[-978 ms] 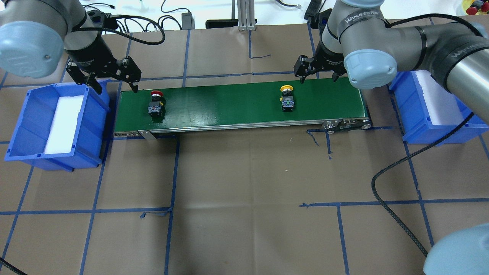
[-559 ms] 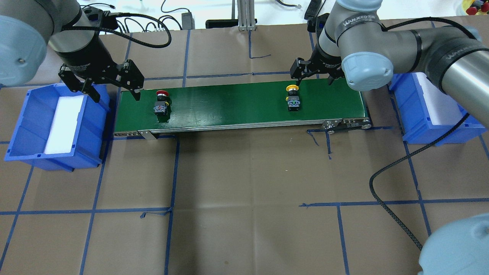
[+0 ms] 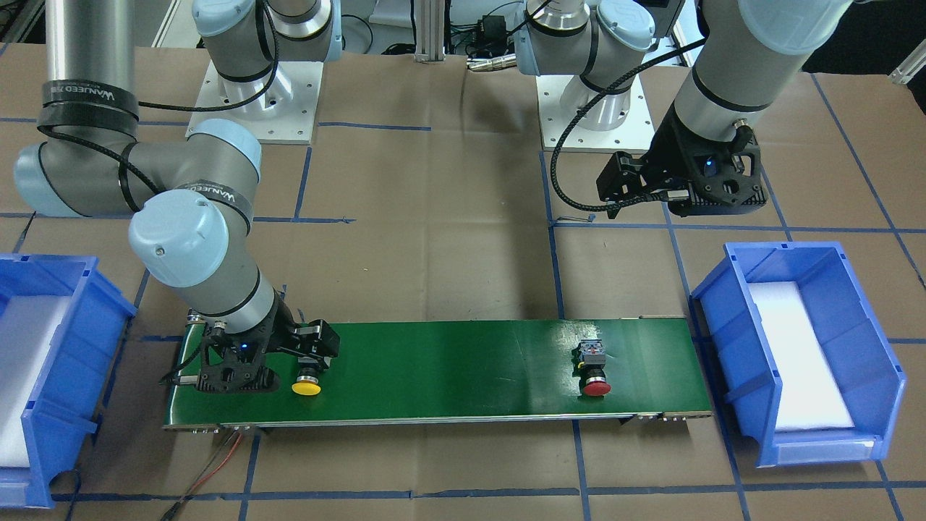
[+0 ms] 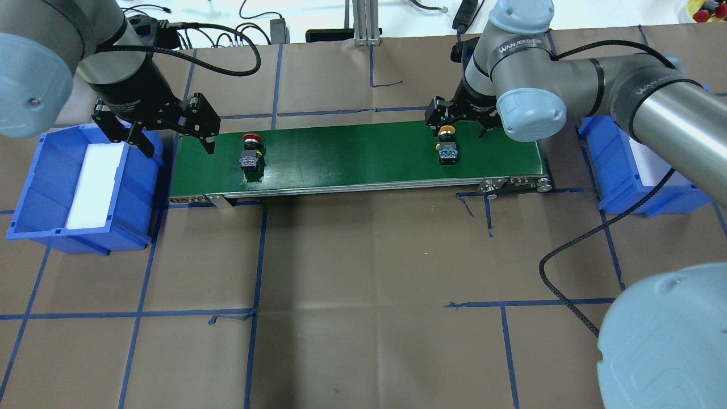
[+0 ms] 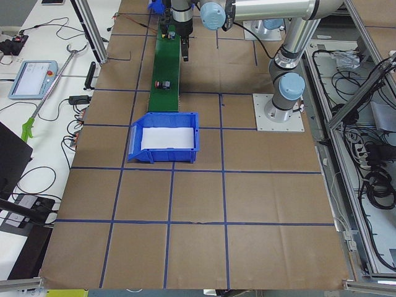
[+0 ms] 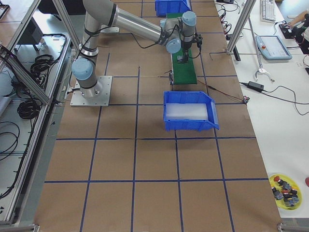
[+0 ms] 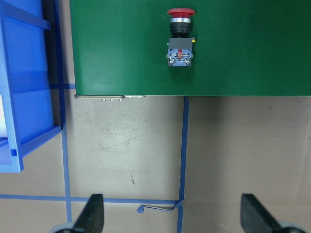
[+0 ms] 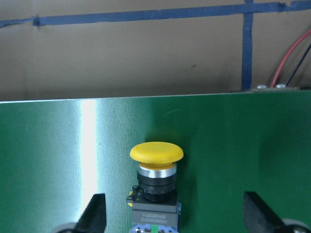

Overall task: Transport two buttons from left to right
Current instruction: 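Release the red button with left gripper while right gripper descends on yellow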

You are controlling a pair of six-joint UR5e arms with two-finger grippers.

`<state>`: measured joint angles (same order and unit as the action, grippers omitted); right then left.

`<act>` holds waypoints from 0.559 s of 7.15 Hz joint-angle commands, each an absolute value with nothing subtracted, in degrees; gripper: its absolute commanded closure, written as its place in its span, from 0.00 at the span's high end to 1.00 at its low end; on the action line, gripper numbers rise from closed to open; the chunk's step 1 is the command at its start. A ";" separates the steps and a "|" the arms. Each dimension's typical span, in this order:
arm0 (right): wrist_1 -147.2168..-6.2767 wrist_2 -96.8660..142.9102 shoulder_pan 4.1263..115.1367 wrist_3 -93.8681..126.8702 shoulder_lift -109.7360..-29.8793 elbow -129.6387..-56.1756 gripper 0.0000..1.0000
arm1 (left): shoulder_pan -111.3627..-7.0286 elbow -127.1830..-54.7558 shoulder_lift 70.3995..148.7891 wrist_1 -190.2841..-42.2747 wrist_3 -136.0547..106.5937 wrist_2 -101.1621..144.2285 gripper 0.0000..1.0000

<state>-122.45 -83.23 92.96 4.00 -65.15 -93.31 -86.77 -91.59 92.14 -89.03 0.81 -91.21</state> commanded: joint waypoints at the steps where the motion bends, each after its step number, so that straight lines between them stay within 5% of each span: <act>1: -122.52 -84.10 92.99 3.87 -63.81 -93.78 0.99 | -88.41 -91.49 92.98 -87.38 -0.96 -91.32 1.00; 3: -121.82 -84.29 92.99 3.52 -63.02 -93.87 0.64 | -88.42 -91.58 92.90 -87.36 -0.71 -91.23 1.00; 4: -121.82 -84.46 92.99 3.52 -62.93 -93.87 0.56 | -88.33 -91.58 92.64 -87.28 0.52 -90.71 1.00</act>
